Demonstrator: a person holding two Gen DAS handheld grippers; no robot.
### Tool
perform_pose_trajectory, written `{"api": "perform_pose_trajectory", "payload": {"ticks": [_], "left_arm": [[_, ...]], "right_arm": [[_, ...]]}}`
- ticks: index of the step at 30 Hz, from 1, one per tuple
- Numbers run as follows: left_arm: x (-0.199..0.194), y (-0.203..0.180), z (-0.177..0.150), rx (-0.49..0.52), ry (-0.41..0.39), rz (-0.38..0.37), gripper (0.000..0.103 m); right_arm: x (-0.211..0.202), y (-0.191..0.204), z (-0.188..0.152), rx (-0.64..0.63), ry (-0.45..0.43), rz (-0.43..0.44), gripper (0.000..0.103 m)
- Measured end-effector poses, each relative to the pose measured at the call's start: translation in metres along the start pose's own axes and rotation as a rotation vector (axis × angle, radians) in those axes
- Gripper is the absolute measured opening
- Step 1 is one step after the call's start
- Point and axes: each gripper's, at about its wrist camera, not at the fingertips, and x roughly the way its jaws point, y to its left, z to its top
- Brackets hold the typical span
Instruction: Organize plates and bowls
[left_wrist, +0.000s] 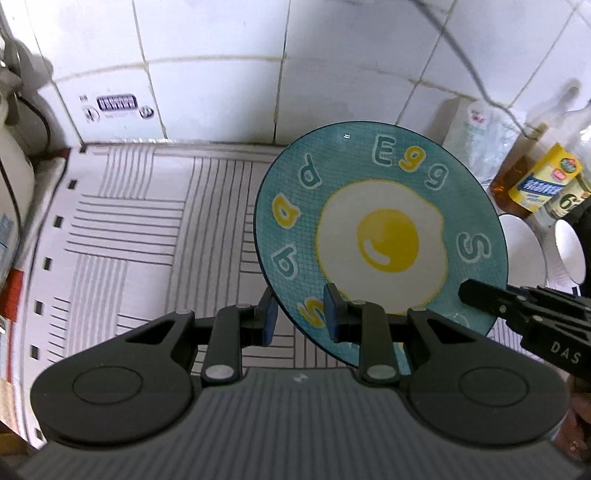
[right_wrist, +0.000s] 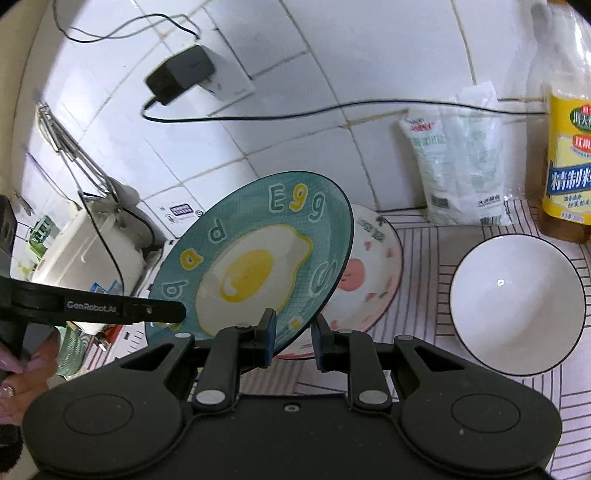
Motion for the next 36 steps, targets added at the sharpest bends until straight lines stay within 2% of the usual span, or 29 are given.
{"api": "perform_pose_trajectory", "payload": {"ticks": [5, 8, 12, 25, 31, 36], "left_arm": [[0.029, 0.007, 0.001, -0.061, 0.055, -0.035, 0.025], [0.039, 0.006, 0.003, -0.067, 0.073, -0.020, 0.025], [0.039, 0.006, 0.004, -0.064, 0.081, 0.013, 0.025], [0.048, -0.001, 0.012, -0.071, 0.110, 0.013, 0.026], [0.051, -0.004, 0.015, -0.081, 0.134, 0.007, 0.026], [0.054, -0.009, 0.016, -0.067, 0.163, 0.019, 0.026]], "right_arm": [[0.021, -0.014, 0.008, -0.017, 0.064, -0.026, 0.025], [0.032, -0.022, 0.012, -0.024, 0.087, -0.033, 0.025], [0.046, -0.023, 0.016, -0.043, 0.141, -0.039, 0.025], [0.063, -0.027, 0.039, -0.082, 0.222, -0.059, 0.026], [0.066, -0.018, 0.042, -0.143, 0.249, -0.139, 0.027], [0.075, -0.009, 0.046, -0.162, 0.308, -0.228, 0.032]]}}
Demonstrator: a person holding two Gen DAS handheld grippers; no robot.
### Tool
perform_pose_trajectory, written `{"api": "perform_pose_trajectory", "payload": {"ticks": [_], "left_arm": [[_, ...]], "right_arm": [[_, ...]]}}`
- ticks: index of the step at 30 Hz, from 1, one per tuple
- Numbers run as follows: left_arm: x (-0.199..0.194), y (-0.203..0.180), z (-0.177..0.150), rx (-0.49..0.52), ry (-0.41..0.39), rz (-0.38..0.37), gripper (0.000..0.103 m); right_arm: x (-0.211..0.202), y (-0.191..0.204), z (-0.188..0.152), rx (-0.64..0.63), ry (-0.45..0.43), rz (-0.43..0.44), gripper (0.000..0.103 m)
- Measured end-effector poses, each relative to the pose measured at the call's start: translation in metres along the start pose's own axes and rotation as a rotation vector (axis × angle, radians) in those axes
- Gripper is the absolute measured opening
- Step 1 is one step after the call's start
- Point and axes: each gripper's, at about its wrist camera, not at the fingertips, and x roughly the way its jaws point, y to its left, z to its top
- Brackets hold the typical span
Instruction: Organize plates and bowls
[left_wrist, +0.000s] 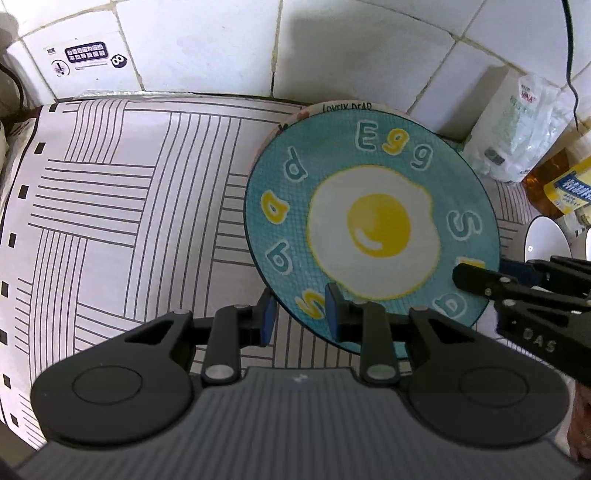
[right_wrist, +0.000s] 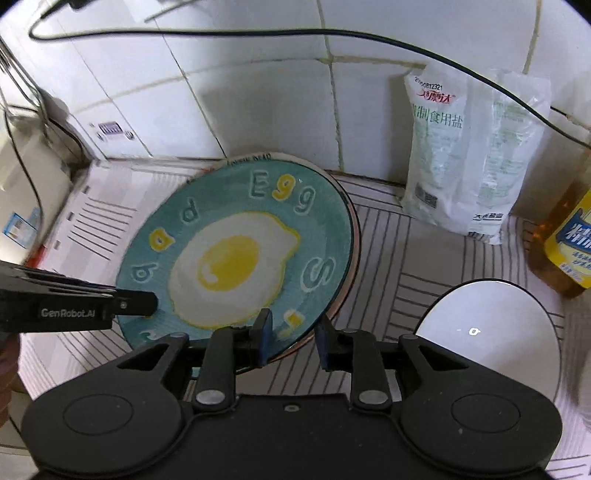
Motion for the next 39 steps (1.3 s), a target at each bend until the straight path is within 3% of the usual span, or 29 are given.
{"api": "perform_pose_trajectory", "payload": {"ticks": [4, 8, 14, 21, 32, 39], "left_arm": [[0.003, -0.004, -0.001, 0.002, 0.013, 0.023, 0.026], [0.004, -0.003, 0.001, -0.019, 0.020, 0.029, 0.026], [0.006, -0.006, 0.000, -0.040, 0.007, 0.050, 0.026], [-0.005, -0.012, -0.009, -0.070, -0.002, 0.025, 0.026], [-0.066, -0.042, -0.044, 0.033, -0.065, 0.005, 0.028], [-0.107, -0.078, -0.071, 0.148, -0.108, -0.009, 0.045]], "right_arm": [[0.007, 0.009, -0.001, -0.029, 0.033, -0.073, 0.037], [0.008, 0.010, -0.001, -0.028, 0.025, -0.083, 0.037], [0.010, 0.009, -0.003, -0.072, -0.027, -0.099, 0.042], [0.002, 0.013, -0.010, -0.086, -0.090, -0.130, 0.042], [-0.077, 0.009, -0.041, -0.070, -0.266, -0.125, 0.042], [-0.139, -0.002, -0.076, -0.012, -0.383, -0.154, 0.053]]}}
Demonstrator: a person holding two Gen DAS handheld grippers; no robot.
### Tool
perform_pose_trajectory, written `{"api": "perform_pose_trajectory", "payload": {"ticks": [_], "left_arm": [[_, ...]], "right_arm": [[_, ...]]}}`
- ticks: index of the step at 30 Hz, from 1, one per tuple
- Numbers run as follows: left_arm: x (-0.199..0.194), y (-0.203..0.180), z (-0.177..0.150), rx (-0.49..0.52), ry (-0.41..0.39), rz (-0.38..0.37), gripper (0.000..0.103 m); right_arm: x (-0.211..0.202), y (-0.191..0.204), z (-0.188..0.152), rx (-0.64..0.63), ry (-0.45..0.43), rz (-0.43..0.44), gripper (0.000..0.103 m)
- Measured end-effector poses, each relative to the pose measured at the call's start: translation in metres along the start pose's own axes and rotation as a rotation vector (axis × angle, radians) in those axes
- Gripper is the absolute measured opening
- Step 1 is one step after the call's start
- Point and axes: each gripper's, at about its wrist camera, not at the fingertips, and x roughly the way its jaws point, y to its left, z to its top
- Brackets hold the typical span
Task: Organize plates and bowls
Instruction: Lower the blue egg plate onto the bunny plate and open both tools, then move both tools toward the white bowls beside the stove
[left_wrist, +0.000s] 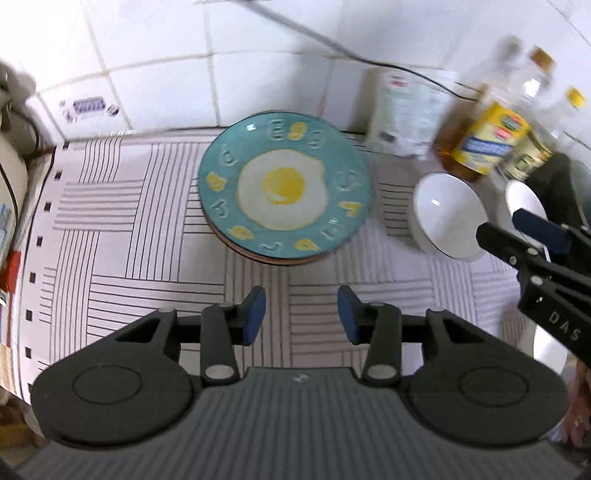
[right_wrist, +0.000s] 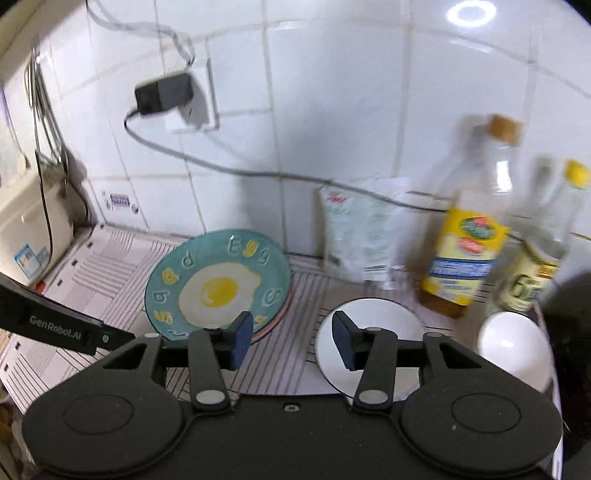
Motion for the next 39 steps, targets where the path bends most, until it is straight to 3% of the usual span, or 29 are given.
{"api": "perform_pose_trajectory", "payload": {"ticks": [5, 8, 13, 16, 18, 21, 30, 39], "left_arm": [[-0.020, -0.032, -0.013, 0.062, -0.001, -0.013, 0.057], [-0.032, -0.056, -0.023, 0.107, -0.017, -0.016, 0.068], [-0.042, -0.094, -0.038, 0.184, -0.019, -0.032, 0.078], [-0.045, -0.118, -0.047, 0.225, -0.029, -0.059, 0.084], [-0.048, -0.136, -0.053, 0.259, -0.048, -0.078, 0.089], [-0.047, -0.159, -0.062, 0.296, -0.070, -0.095, 0.091], [-0.017, -0.231, -0.092, 0.402, -0.034, -0.156, 0.091], [0.030, -0.268, -0.106, 0.413, 0.031, -0.193, 0.091]], "right_arm": [[-0.045, -0.016, -0.019, 0.035, -0.053, -0.016, 0.059], [-0.070, -0.028, -0.035, 0.045, -0.085, -0.037, 0.074], [-0.100, -0.051, -0.063, 0.066, -0.110, -0.109, 0.077], [-0.117, -0.066, -0.083, 0.088, -0.135, -0.153, 0.093], [-0.130, -0.075, -0.100, 0.098, -0.164, -0.173, 0.095], [-0.143, -0.087, -0.123, 0.109, -0.177, -0.214, 0.096], [-0.156, -0.118, -0.190, 0.147, -0.173, -0.284, 0.098], [-0.147, -0.129, -0.243, 0.187, -0.153, -0.271, 0.098]]}}
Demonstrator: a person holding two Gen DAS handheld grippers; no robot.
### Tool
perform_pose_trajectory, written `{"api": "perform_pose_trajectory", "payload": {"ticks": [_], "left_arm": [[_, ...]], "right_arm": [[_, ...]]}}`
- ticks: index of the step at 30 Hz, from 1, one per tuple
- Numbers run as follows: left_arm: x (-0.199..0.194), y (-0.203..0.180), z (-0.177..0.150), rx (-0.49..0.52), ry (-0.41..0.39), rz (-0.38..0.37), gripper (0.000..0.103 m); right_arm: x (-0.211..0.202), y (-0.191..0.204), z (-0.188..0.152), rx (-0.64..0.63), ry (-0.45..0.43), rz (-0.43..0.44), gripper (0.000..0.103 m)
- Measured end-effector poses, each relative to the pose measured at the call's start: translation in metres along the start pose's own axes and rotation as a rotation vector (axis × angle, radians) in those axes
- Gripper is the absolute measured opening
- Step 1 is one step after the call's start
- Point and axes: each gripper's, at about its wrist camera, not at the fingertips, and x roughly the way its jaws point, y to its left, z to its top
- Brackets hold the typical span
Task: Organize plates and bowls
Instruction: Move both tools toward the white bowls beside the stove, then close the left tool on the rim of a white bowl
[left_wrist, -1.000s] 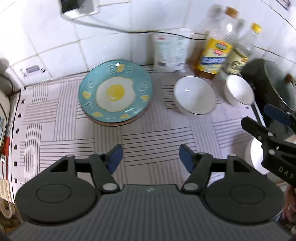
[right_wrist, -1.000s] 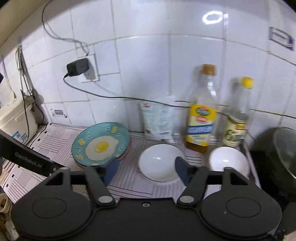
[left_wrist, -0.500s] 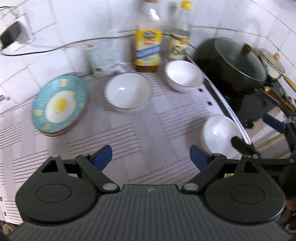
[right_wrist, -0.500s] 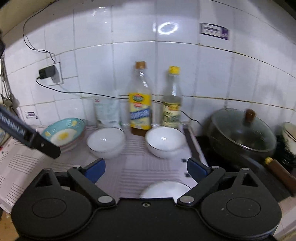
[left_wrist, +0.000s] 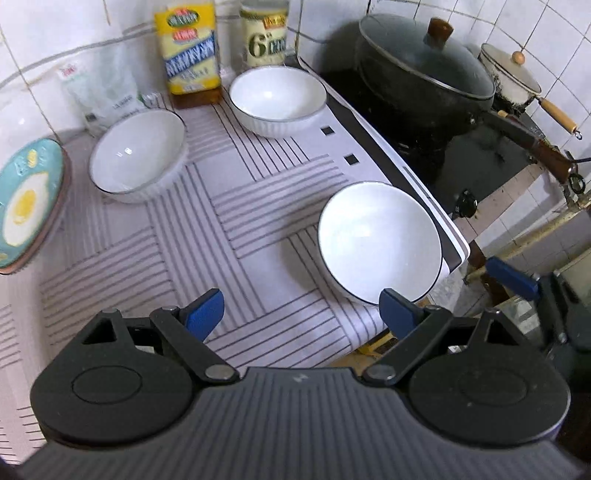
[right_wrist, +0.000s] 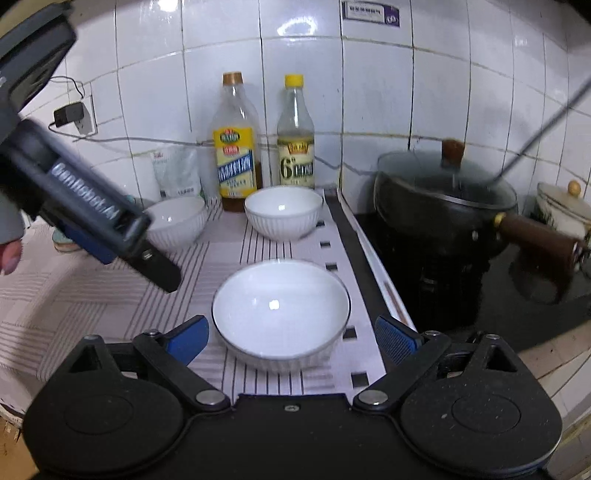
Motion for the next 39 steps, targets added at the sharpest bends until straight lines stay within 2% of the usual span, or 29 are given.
{"api": "perform_pose_trajectory", "payload": {"ticks": [7, 11, 14, 17, 21, 26, 33, 39], "left_arm": [[0.028, -0.005, 0.007, 0.002, 0.021, 0.003, 0.089], [0.039, -0.002, 0.012, -0.046, 0.032, -0.046, 0.082], [0.045, -0.005, 0.016, -0.040, 0.038, -0.050, 0.067], [0.050, -0.007, 0.020, -0.025, 0.046, -0.063, 0.056], [0.064, -0.007, 0.024, -0.033, 0.082, -0.082, 0.031], [0.078, -0.006, 0.029, -0.058, 0.117, -0.087, 0.015], [0.084, 0.000, 0.035, -0.101, 0.149, -0.107, 0.012], [0.082, 0.005, 0.034, -0.112, 0.159, -0.083, 0.012]], "right_arm": [[0.026, -0.005, -0.014, 0.028, 0.098, 0.058, 0.098], [0.042, -0.006, -0.017, 0.032, 0.131, 0.073, 0.098], [0.055, -0.006, -0.017, 0.034, 0.147, 0.076, 0.098], [0.061, -0.006, -0.018, 0.034, 0.146, 0.077, 0.098], [0.067, -0.007, -0.018, 0.048, 0.135, 0.093, 0.098], [0.078, -0.009, -0.016, 0.044, 0.131, 0.102, 0.098], [0.089, -0.008, -0.013, 0.039, 0.125, 0.128, 0.100], [0.089, -0.002, -0.008, 0.006, 0.137, 0.126, 0.100]]}}
